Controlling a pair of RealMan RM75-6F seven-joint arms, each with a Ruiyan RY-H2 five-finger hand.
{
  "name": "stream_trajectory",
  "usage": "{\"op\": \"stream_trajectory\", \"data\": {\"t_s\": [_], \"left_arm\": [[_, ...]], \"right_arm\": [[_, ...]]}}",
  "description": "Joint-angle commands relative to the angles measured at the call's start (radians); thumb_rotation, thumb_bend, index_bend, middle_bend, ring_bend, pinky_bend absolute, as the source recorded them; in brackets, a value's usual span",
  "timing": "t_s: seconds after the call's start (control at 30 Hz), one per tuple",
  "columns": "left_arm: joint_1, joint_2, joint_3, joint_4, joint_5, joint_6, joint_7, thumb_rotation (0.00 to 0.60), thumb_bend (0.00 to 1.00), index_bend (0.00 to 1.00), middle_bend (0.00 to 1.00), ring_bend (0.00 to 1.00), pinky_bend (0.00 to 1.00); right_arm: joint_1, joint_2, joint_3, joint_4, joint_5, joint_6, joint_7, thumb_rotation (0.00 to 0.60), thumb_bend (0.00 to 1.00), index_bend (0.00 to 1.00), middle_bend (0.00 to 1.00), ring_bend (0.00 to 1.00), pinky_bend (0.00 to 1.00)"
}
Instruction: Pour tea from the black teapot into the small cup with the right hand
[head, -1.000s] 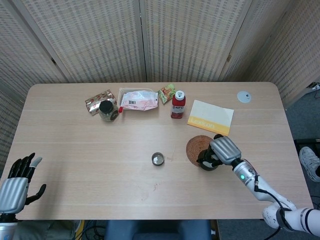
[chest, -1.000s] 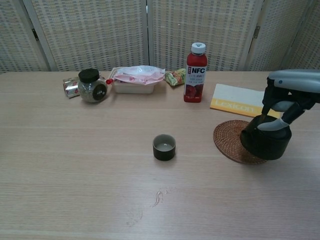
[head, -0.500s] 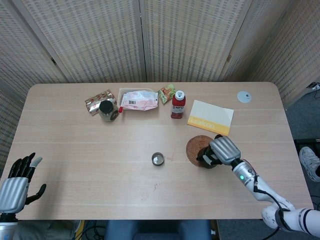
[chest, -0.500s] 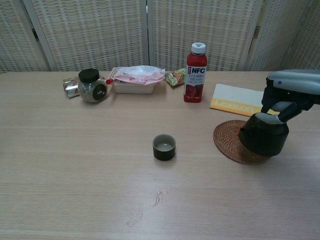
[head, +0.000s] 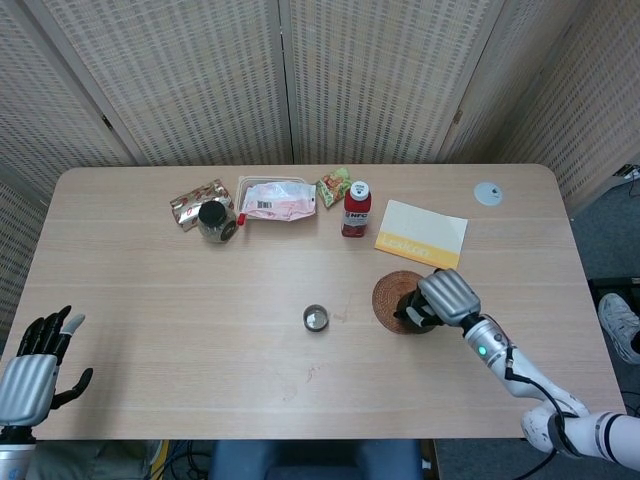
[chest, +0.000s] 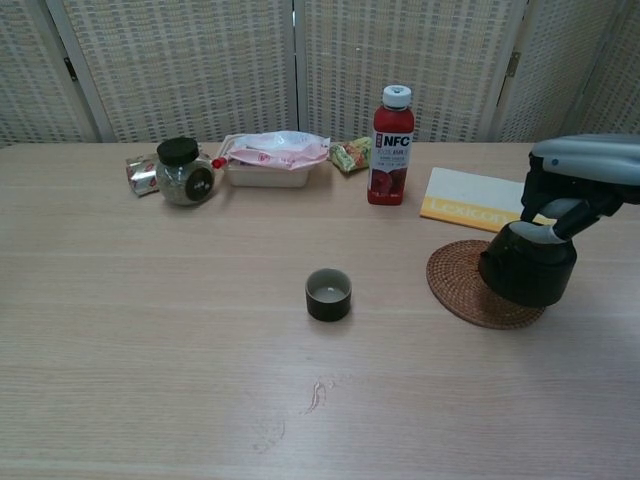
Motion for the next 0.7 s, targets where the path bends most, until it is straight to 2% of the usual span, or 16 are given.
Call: {"op": "stream_trajectory", "data": {"t_s": [0.03,0.37,0.7], "left_arm": [[0.0,0.0,0.0,0.0,-0.001,-0.001,0.0,0.6,0.33,0.1,0.0,0.0,0.0],[-0.001,-0.004,0.0,-0.002,0.0,-0.001,0.005,0.6,0.33,0.1,0.0,0.0,0.0],[0.011,-0.005,0.004,-0.001,0.003,0.017,0.0,0.6,0.33,0.1,0.0,0.0,0.0]], "right_arm": [[0.011,0.006,0.002,0.002,0.007,-0.018,-0.007,0.442,0.5,1.0,1.0,0.92,0.44],[0.079,0.025,0.021,-0.014,0.025,-0.092,-0.065,0.443,0.5,1.0,1.0,0.92,0.47],[0.187,0.001,0.056,-0.009,0.096,-0.183,-0.149,0.441,0.5,1.0,1.0,0.92,0.47]]}}
